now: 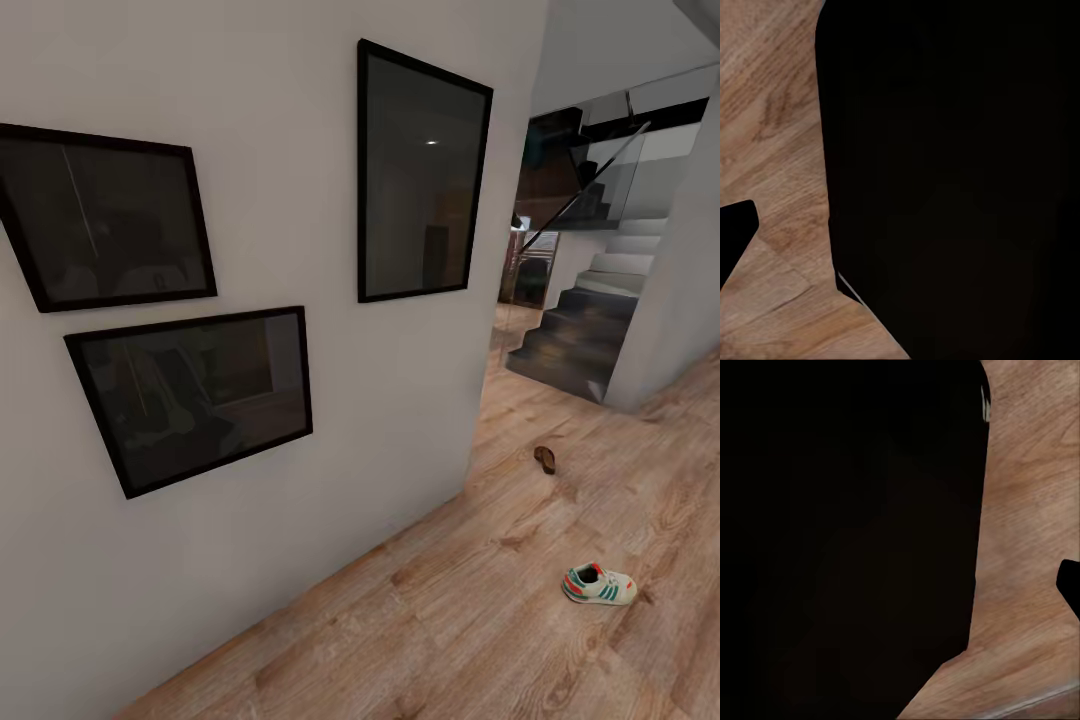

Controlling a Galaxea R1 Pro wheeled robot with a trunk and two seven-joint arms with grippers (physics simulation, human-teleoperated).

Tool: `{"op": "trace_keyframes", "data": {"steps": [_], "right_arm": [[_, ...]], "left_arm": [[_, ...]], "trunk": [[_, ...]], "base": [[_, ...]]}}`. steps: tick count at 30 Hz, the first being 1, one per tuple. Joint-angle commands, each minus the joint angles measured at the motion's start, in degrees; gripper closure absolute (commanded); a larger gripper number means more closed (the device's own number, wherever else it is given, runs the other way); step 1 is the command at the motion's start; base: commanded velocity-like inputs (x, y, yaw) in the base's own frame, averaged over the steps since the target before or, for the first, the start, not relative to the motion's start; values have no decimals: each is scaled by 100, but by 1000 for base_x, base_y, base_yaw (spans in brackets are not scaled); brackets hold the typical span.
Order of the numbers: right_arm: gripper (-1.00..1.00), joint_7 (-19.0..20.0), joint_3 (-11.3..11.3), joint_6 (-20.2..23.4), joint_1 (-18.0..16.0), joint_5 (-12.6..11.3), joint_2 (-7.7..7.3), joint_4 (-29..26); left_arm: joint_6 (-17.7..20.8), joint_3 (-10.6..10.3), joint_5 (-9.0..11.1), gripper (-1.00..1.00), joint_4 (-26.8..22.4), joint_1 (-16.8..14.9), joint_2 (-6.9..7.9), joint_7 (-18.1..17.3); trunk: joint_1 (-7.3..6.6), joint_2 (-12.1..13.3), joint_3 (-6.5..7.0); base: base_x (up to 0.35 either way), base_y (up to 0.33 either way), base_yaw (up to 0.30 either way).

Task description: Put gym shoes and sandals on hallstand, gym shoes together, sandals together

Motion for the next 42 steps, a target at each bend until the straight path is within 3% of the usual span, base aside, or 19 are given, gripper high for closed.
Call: {"op": "trace_keyframes", "data": {"steps": [1, 5, 8, 15, 26, 38, 42], "right_arm": [[-100, -20, -12, -33, -29, -11, -33, -33], [-100, -22, 8, -162, -47, 0, -134, -163], [-100, -22, 29, -226, -70, 10, -36, -260], [-100, -23, 38, 0, -87, 6, 173, -226], [-100, -18, 11, 77, -88, -22, 184, -212], [-100, -18, -5, 70, -88, -19, 131, -488], [-100, -22, -7, 74, -88, -18, 107, -618]], "left_arm": [[-33, 9, 33, -100, -33, -13, 33, 12], [-162, 9, 23, -100, -162, 4, 65, 5], [-258, 13, 21, -100, -205, 22, 0, -3], [-31, 17, 10, -100, 22, 34, -38, -15], [179, -10, -24, -100, 189, 33, -27, -17], [190, 31, 41, -100, -193, -28, 294, 44], [200, 33, 43, -100, -323, -46, 320, 53]], "trunk": [[0, -2, -3], [0, -2, -3], [0, -2, -3], [0, -2, -3], [0, -2, -3], [0, -2, -3], [0, -2, -3]], "base": [[0, 0, 0], [0, 0, 0], [0, 0, 0], [0, -17, 0], [0, -211, 0], [0, -271, 0], [0, -282, 0]]}}
